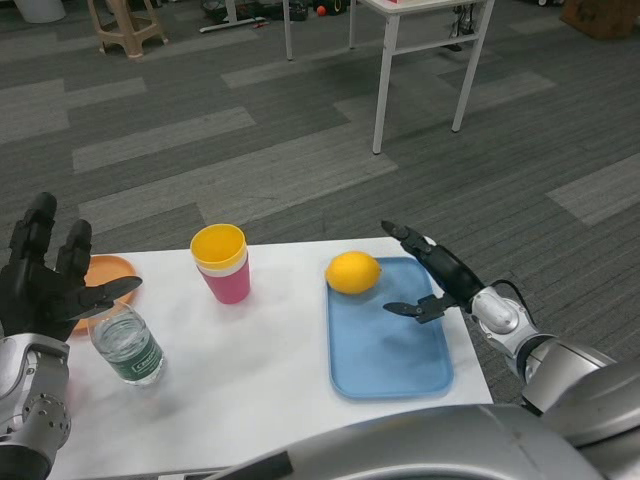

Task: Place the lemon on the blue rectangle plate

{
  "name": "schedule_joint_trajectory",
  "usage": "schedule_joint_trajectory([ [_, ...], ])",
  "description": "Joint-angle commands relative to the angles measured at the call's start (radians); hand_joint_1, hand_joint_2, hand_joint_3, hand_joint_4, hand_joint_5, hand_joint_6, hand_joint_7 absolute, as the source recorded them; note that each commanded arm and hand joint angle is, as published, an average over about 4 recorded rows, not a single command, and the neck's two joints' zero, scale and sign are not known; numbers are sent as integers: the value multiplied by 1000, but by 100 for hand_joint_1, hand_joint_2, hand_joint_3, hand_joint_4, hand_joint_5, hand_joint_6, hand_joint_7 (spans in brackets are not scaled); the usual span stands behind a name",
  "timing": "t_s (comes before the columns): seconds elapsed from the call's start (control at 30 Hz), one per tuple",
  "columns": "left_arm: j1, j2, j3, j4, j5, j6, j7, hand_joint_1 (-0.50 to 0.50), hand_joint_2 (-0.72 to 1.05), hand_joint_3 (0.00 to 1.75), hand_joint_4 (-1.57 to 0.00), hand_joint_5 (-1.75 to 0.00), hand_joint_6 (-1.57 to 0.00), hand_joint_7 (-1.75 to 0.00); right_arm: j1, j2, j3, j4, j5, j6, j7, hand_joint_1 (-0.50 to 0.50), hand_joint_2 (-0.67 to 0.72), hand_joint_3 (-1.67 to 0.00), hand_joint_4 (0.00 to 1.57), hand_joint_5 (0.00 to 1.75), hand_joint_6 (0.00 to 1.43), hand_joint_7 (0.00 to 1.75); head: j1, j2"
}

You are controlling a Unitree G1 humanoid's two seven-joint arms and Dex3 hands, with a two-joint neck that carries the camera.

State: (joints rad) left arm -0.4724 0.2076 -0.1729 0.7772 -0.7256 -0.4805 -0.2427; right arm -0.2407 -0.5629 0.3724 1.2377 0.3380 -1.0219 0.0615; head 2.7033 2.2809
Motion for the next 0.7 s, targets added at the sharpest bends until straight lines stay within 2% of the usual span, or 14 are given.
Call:
schedule_joint_trajectory([
  [0.03, -22, 9, -4, 10, 0, -6, 3, -48, 16, 9, 0, -21, 0, -21, 14, -8, -29, -14, 39, 0, -21, -33, 4, -6, 0, 0, 0, 0, -1, -2],
  [0.13, -24, 9, -7, 12, 0, -6, 2, -47, 16, 9, 0, -21, 0, -21, 19, -2, -47, -78, 51, -13, -79, -35, 38, 0, 0, 0, 0, 0, -1, -2],
  [0.23, -25, 9, -8, 13, 0, -6, 3, -47, 16, 9, 0, -21, 0, -21, 20, 3, -48, -141, 62, -32, -149, -38, 60, 0, 0, 0, 0, 0, 0, 1],
  [0.43, -26, 8, -8, 12, 0, -6, 3, -47, 16, 9, 0, -21, 0, -21, 18, 19, -35, -266, 70, -49, -269, -40, 72, 0, 0, 0, 0, 0, 6, 12],
  [0.7, -26, 3, -5, 7, 0, -14, 3, -47, 16, 9, 0, -21, 0, -21, 2, 45, -24, -453, 91, -81, -384, -38, 71, 0, 0, 0, 0, 0, 5, 29],
])
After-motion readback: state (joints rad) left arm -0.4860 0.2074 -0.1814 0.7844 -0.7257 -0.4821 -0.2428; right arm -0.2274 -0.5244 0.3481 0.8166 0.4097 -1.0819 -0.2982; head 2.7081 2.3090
